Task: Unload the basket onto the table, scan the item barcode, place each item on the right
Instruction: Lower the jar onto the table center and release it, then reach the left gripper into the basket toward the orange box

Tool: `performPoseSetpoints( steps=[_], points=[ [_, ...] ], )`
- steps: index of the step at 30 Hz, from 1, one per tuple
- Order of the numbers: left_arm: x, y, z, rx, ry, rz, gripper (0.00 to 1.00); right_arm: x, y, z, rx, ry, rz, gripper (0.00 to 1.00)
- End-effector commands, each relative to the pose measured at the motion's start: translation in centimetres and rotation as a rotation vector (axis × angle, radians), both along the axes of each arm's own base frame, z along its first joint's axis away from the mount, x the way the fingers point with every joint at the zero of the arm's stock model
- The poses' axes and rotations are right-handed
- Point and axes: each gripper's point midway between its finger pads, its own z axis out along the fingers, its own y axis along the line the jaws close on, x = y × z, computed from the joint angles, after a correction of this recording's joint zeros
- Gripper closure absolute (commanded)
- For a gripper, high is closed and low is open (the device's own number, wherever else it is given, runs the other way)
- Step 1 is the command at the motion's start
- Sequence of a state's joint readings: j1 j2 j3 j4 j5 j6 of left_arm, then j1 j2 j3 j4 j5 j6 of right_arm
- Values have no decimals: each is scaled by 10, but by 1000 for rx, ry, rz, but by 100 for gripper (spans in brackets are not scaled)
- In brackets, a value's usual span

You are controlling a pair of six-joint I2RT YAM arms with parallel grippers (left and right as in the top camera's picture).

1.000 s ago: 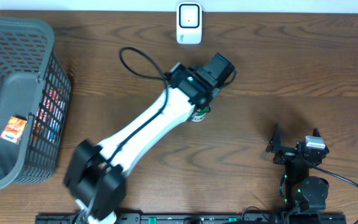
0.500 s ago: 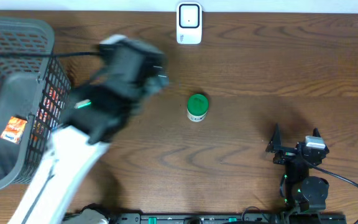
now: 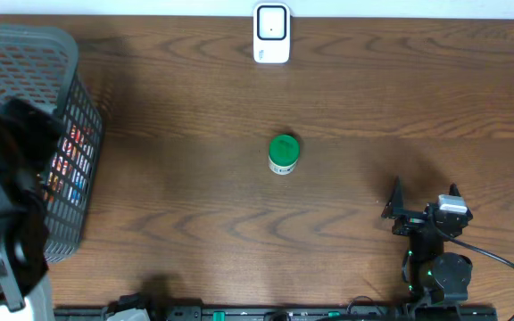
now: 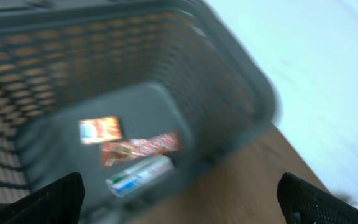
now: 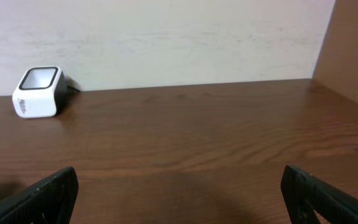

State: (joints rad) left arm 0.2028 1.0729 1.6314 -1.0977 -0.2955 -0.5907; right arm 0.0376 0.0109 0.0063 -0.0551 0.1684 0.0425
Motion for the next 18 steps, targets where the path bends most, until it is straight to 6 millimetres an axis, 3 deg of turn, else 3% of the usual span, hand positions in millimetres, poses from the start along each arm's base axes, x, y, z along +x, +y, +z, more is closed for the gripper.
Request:
performPoseSetpoints(
  steps=[1, 7, 18],
  points=[
    [-7, 43, -15, 6, 82, 141, 2, 0, -1, 0, 13, -1, -5, 1],
    [-2, 83, -49, -43, 201, 258, 2, 0, -1, 0, 13, -1, -5, 1],
    [15, 133, -141, -185, 476, 368, 2, 0, -1, 0, 13, -1, -5, 1]
  ],
)
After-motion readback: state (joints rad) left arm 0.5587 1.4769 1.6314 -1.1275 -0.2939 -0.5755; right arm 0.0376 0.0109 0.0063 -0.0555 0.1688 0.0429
